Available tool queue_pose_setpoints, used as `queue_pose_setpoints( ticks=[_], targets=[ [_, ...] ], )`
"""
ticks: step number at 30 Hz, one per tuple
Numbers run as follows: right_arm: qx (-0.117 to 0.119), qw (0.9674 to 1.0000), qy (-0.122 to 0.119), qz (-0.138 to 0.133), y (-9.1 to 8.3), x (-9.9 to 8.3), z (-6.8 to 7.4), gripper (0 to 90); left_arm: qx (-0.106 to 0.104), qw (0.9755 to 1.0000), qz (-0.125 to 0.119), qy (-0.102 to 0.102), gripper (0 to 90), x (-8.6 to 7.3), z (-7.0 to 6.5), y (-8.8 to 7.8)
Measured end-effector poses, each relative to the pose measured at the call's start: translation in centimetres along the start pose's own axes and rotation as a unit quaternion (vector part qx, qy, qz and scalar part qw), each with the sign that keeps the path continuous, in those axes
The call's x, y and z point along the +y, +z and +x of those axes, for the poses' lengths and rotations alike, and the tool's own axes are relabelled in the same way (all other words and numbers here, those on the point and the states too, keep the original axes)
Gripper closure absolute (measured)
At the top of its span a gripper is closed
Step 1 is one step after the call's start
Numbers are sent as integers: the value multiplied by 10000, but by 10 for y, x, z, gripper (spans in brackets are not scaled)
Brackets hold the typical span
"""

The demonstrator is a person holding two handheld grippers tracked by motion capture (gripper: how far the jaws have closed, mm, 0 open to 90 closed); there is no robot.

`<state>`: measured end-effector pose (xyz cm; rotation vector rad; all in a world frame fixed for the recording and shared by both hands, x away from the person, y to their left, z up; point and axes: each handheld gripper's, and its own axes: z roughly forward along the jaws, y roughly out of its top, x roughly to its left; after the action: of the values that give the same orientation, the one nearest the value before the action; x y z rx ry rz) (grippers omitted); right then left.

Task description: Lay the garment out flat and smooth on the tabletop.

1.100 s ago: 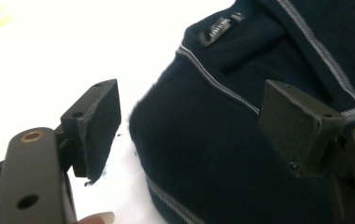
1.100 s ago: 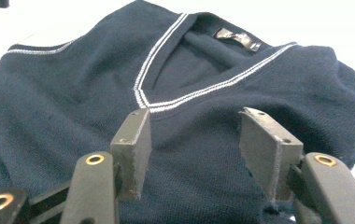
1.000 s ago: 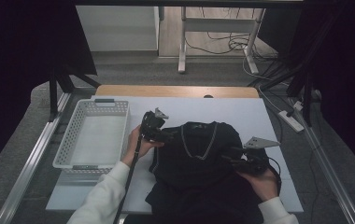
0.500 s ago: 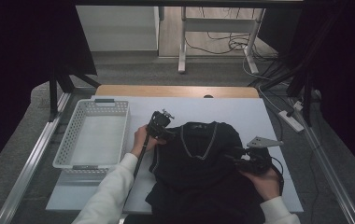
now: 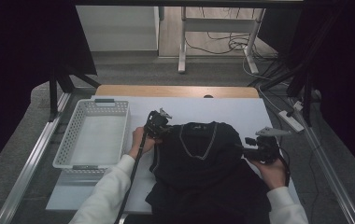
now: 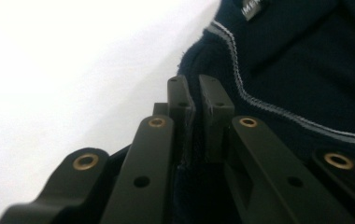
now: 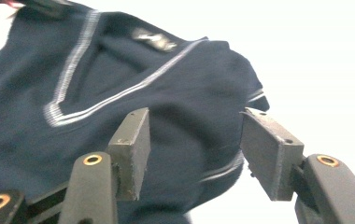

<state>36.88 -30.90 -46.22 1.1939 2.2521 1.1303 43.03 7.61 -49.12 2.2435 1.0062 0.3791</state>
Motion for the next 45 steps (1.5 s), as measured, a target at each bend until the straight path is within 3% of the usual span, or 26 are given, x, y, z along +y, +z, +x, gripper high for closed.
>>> queue_pose_setpoints(
  ticks=[7, 12, 16, 19, 20, 27, 33, 39, 45],
  targets=[
    [-55, 9988, 46, 485, 42, 14, -31, 435, -66, 9998, -167, -101, 833, -2, 4, -7],
    [-60, 9950, -103, 991, 73, 10, -34, 450, -74, 9998, -201, -62, 833, -1, 4, -9],
    [79, 9939, -122, 1090, 84, 8, -32, 606, -70, 9997, -214, -83, 834, -1, 3, -10],
    [85, 9939, -201, 1080, 81, 10, -32, 819, -49, 9996, -253, -100, 835, -1, 3, -12],
    [51, 9938, -290, 1077, 79, 11, -32, 835, -34, 9996, -278, -96, 835, 0, 3, -14],
    [-270, 9980, -394, 415, 42, 34, -36, 845, 88, 9973, -729, 8, 836, 18, 6, -49],
    [-526, 9982, -291, -84, 15, 64, -43, 844, 286, 9948, -971, -62, 836, 31, 19, -69],
    [-647, 9967, -307, -389, 6, 73, -40, 845, 406, 9931, -1093, -118, 836, 34, 31, -79],
    [-732, 9953, -310, -559, -1, 88, -41, 845, 517, 9916, -1182, -65, 837, 50, 42, -90]
  ],
)
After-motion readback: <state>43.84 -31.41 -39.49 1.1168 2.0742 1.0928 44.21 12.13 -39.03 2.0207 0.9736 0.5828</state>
